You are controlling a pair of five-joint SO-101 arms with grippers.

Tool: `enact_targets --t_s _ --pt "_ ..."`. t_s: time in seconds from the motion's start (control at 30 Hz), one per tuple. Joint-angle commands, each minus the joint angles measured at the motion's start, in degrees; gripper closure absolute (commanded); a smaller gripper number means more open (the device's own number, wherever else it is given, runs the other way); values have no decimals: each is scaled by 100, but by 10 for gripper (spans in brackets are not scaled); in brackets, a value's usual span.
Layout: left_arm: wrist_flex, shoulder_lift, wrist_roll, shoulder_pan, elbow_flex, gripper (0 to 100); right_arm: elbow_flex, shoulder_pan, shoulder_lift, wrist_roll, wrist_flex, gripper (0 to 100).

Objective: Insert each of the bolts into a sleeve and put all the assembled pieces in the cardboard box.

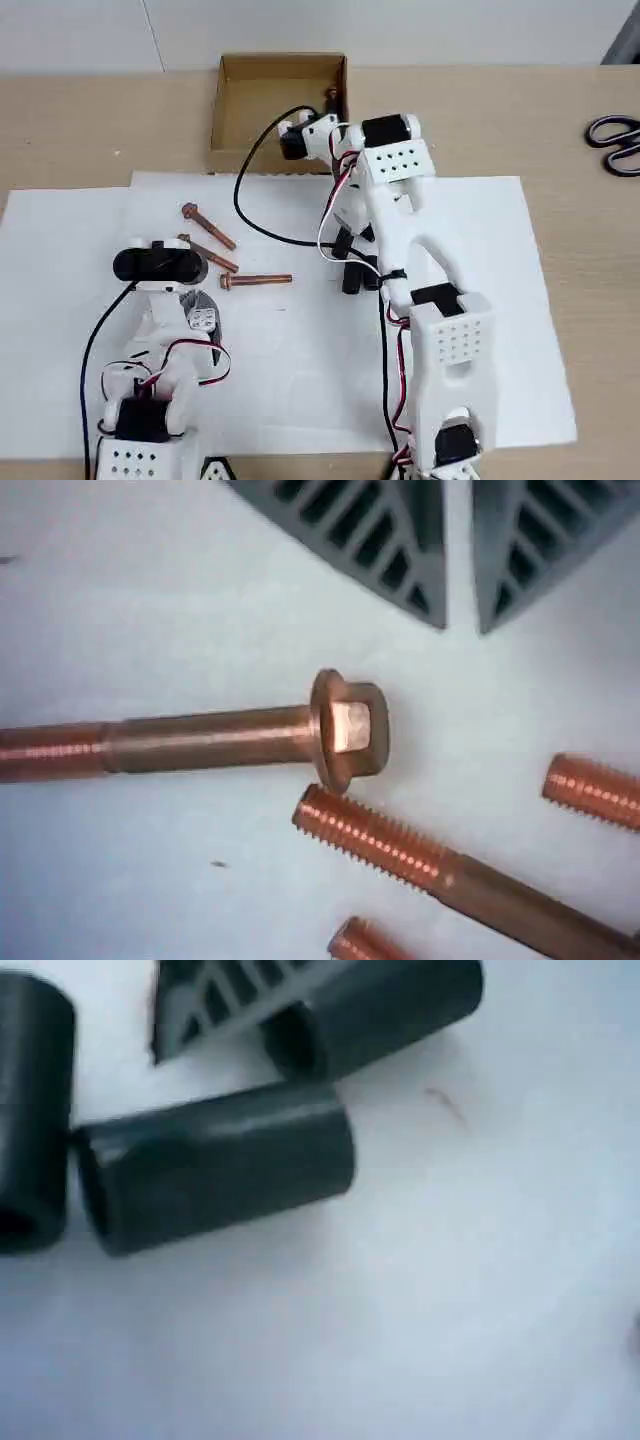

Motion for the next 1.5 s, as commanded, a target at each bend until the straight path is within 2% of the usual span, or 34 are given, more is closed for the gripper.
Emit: enact_targets --t_s 0.0,0.37,0.5,0.73,0.83,1.03,1.23,1.47 --pt "-70 -44 -18 -35 13 994 -264 84 31 70 -180 841" --pt "-70 -44 -18 -35 13 994 -264 101 611 79 -523 846" --pt "-70 -44 -18 -35 13 994 -264 75 813 44 -593 910" --pt "-70 -44 -18 -35 13 994 -264 92 980 44 -549 924" --pt "-70 -44 -18 -35 13 994 -413 57 910 35 -532 982" --pt "-88 -44 -18 -35 13 994 -1275 75 171 -589 92 995" --pt "-88 -44 -9 -35 13 994 -1424 101 -637 -800 497 995" --pt "26 -9 220 -132 -110 990 18 444 -1657 -1292 505 995"
